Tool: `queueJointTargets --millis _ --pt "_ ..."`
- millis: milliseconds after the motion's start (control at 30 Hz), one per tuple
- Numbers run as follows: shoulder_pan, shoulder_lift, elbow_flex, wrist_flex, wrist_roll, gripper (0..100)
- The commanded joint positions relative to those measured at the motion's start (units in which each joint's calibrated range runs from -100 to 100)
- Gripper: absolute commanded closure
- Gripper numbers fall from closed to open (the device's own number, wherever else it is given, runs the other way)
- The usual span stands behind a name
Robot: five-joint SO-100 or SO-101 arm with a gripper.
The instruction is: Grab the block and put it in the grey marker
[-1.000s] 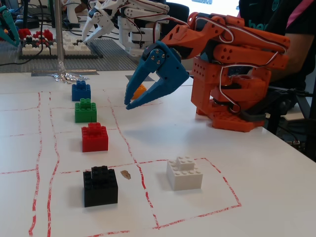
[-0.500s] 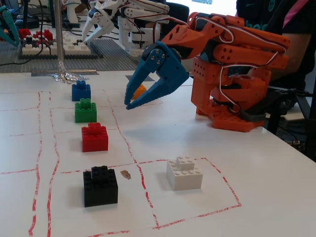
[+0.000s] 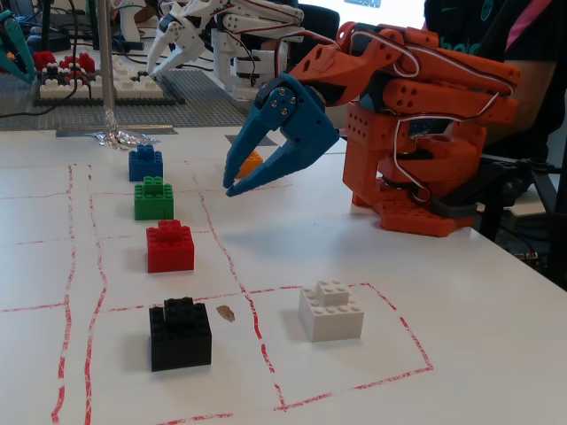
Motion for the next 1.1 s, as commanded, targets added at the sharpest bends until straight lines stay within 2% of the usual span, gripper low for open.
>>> queueJointTargets --millis 0,300,667,1067 --pt "-0.27 -0.86 0.90 -0.42 0.34 100" --pt "-2.30 -0.86 0.90 -0.42 2.64 100" --pt "-1.33 -0.94 0.90 -0.42 1.61 100" --pt "6.79 4.48 -5.90 0.23 1.27 100"
